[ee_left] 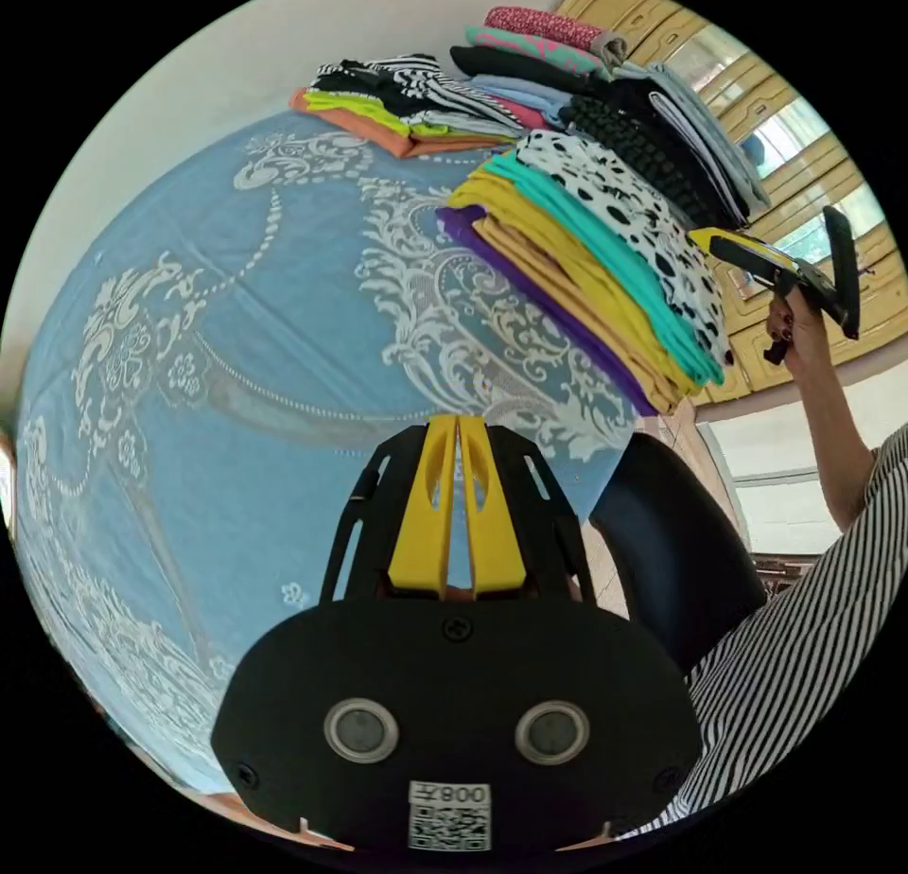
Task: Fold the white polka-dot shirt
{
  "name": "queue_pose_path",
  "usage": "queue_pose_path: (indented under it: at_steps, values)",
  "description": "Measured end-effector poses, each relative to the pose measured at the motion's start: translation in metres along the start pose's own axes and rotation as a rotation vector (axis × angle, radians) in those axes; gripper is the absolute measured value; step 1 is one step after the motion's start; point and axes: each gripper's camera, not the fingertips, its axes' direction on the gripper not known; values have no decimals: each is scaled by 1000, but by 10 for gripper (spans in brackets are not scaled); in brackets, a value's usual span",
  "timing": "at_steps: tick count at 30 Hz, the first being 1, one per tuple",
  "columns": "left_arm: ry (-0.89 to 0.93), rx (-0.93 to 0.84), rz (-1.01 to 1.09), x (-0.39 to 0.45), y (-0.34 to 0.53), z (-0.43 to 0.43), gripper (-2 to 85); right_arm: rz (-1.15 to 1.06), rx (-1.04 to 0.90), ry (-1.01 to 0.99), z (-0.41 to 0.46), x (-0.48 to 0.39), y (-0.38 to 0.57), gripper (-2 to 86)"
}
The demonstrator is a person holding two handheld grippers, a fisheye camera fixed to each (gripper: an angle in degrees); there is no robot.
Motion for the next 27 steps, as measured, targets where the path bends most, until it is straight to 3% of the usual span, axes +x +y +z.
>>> queue_pose_path:
  at_steps: [5, 12, 15, 19, 27]
  values:
    - [-61, -63, 4, 19, 12, 6, 3, 122, -24, -46, 7, 4, 37, 2]
    - [49, -58, -59, 8, 21, -6, 2, 180, -27, -99, -13, 19, 60, 6]
    - [4, -57, -29, 16, 24, -12, 2, 208, 80, -139, -42, 32, 64, 13]
    - [-21, -46, -35, 20, 29, -21, 2, 168, 160, -137, -45, 39, 32, 51]
    - [-27, -48, -23, 17, 36, -38, 2, 197, 57, -162, 15, 63, -13, 78]
